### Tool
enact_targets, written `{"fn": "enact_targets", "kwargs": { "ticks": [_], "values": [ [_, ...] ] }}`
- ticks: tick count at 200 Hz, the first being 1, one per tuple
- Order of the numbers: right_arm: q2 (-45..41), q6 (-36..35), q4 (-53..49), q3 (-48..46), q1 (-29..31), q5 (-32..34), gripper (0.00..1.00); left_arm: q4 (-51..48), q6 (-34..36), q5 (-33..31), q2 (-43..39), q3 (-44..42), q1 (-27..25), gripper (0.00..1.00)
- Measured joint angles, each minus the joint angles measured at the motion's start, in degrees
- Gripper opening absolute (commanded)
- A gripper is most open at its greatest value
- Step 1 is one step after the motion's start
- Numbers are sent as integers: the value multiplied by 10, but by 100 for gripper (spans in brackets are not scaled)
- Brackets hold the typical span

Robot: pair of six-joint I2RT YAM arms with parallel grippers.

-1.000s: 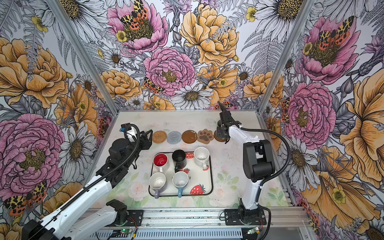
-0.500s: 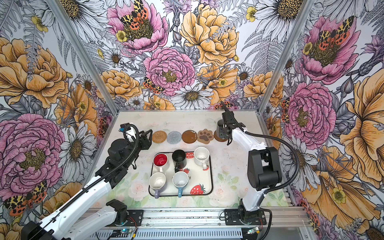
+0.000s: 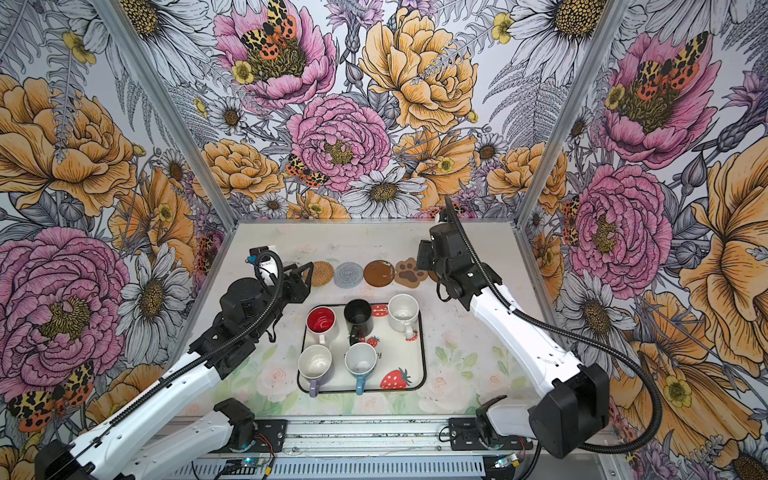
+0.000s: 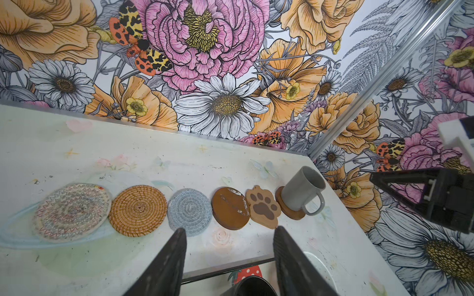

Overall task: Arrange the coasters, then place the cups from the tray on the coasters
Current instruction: 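Open the right gripper and raise it while left gripper moves over the tray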

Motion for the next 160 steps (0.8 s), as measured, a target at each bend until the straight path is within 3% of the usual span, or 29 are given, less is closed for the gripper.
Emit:
{"fn": "enact_targets", "kwargs": {
  "ticks": [34, 82, 160],
  "values": [
    [-68, 43, 66, -69, 35, 20, 50, -55, 9, -31, 5, 56, -43, 57],
    [-95, 69, 88, -154, 41, 42, 52, -193, 18, -47, 30, 161, -96, 58],
    [-176, 72, 119, -199, 41, 64, 57, -419, -1, -52, 43, 247, -202, 62]
  ]
}}
